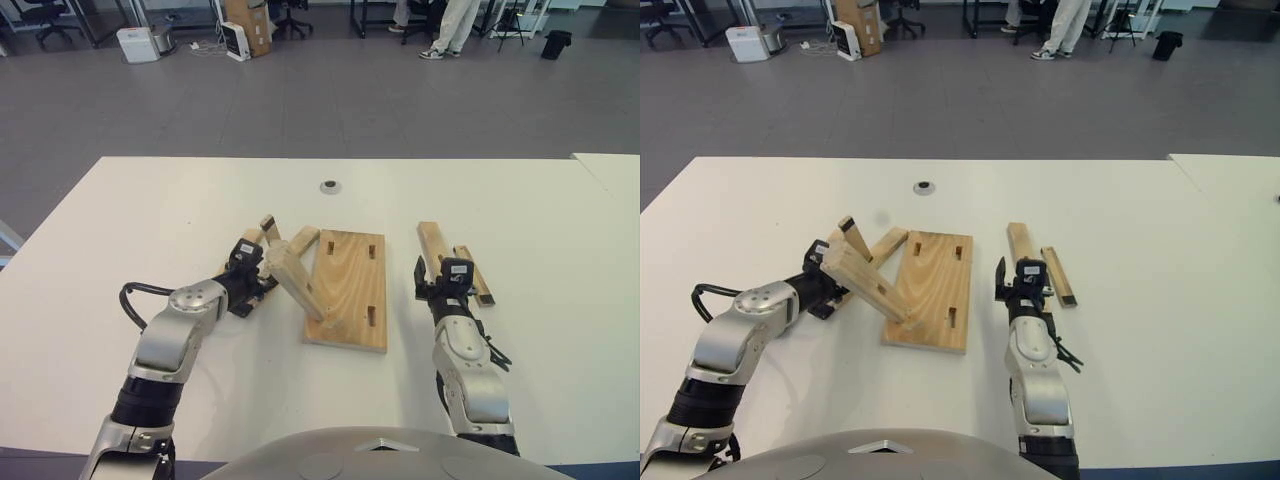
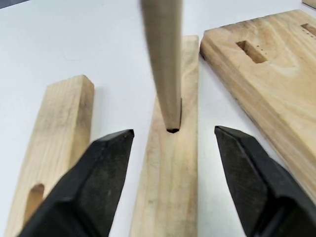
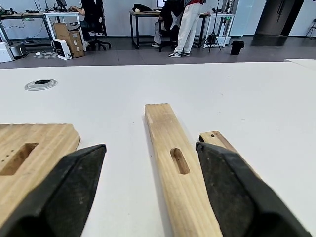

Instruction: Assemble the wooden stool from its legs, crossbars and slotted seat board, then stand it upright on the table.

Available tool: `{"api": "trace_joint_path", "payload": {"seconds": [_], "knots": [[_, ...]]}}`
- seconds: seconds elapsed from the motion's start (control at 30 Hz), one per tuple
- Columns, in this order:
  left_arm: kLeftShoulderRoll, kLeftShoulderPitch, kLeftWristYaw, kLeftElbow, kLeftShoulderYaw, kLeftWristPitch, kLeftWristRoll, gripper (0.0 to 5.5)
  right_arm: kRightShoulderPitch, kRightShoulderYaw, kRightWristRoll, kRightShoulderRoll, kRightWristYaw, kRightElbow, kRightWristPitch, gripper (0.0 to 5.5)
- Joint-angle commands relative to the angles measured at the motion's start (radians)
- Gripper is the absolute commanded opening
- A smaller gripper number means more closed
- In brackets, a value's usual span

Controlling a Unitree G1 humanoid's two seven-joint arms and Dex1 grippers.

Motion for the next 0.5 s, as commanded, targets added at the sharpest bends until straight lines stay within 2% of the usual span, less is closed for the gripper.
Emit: {"api": "trace_joint_path", "payload": {"seconds": [0.03, 0.23, 0.37, 0.5], "knots": [[0.052, 0.020, -0.036, -0.060, -0.003, 0.045, -0.005, 3.00, 0.027, 0.006, 0.001, 0.030, -0.015, -0.028, 0.003, 3.43], [0.090, 0.035, -0.062, -0.025, -0.024, -0.002, 0.038, 3.00, 0.037, 0.008, 0.003, 0.026, -0.021, -0.039, 0.008, 3.43], [0.126, 0.042, -0.093, 0.049, -0.025, -0.062, 0.061, 3.65, 0.023, 0.011, 0.005, 0.018, -0.017, -0.042, -0.001, 3.43], [0.159, 0.035, -0.129, 0.091, -0.056, -0.075, 0.090, 3.65, 0.021, 0.010, 0.002, 0.018, -0.023, -0.041, 0.007, 3.43]]}}
